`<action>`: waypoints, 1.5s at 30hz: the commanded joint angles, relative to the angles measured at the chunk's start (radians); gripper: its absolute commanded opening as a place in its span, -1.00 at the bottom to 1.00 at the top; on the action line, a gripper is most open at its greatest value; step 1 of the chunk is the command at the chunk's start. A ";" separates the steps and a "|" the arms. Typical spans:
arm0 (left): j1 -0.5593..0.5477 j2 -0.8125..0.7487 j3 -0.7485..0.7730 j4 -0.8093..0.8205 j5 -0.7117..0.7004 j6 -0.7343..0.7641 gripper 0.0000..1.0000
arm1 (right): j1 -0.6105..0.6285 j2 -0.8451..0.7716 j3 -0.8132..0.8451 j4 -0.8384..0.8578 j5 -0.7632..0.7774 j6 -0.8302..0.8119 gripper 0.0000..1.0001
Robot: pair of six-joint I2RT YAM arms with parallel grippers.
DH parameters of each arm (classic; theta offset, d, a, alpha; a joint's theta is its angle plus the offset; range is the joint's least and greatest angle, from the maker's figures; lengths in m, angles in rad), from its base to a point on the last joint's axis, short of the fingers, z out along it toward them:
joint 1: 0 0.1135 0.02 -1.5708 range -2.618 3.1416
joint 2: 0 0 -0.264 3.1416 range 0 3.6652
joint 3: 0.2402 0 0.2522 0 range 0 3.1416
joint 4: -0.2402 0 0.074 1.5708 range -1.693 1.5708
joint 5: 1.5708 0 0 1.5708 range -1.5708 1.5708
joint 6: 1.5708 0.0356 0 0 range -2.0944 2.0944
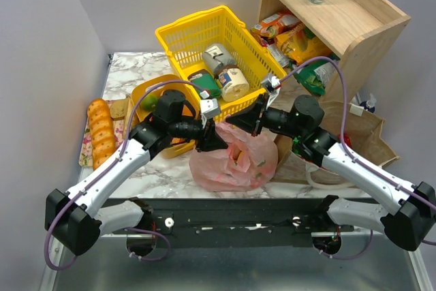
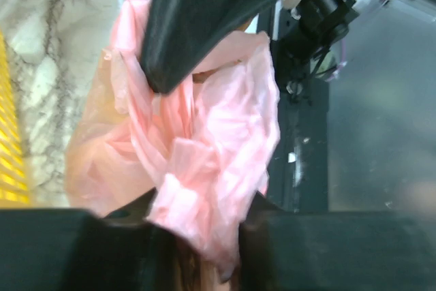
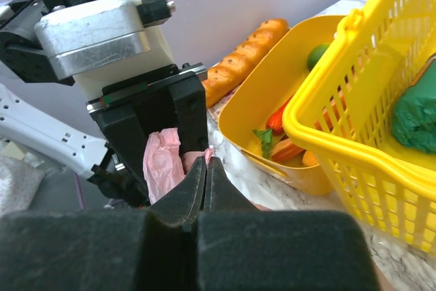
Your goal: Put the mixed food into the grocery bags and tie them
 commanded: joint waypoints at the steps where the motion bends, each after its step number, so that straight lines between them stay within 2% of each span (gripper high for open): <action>1: -0.003 -0.025 -0.002 0.011 -0.011 -0.004 -0.09 | -0.005 -0.028 -0.019 -0.026 0.063 -0.024 -0.99; 2: -0.003 -0.027 -0.001 0.017 -0.001 -0.003 0.17 | -0.005 -0.028 -0.019 -0.024 0.062 -0.024 -0.99; 3: -0.003 -0.030 0.002 0.020 0.003 -0.030 0.28 | -0.005 -0.026 -0.020 -0.024 0.061 -0.024 -0.99; 8: -0.003 -0.057 0.021 0.083 0.028 -0.089 0.54 | -0.005 -0.022 -0.017 -0.026 0.049 -0.031 -0.99; 11: -0.003 -0.087 0.044 0.096 -0.013 -0.099 0.64 | -0.005 -0.026 -0.017 -0.030 0.052 -0.039 -0.99; 18: -0.003 -0.090 0.114 0.057 -0.132 -0.073 0.72 | -0.006 -0.040 -0.027 -0.038 0.058 -0.048 -0.99; 31: -0.005 0.036 0.130 0.100 -0.090 -0.118 0.60 | -0.003 -0.083 -0.030 -0.070 0.106 -0.073 -0.99; 35: -0.005 0.062 0.122 0.102 -0.095 -0.122 0.40 | -0.005 -0.102 -0.022 -0.086 0.109 -0.081 -0.99; 40: -0.005 0.094 0.102 0.125 -0.086 -0.158 0.26 | -0.005 -0.144 -0.020 -0.099 0.120 -0.082 -0.99; 45: -0.005 0.117 0.076 0.149 -0.055 -0.190 -0.03 | -0.005 -0.177 -0.030 -0.110 0.134 -0.084 -0.99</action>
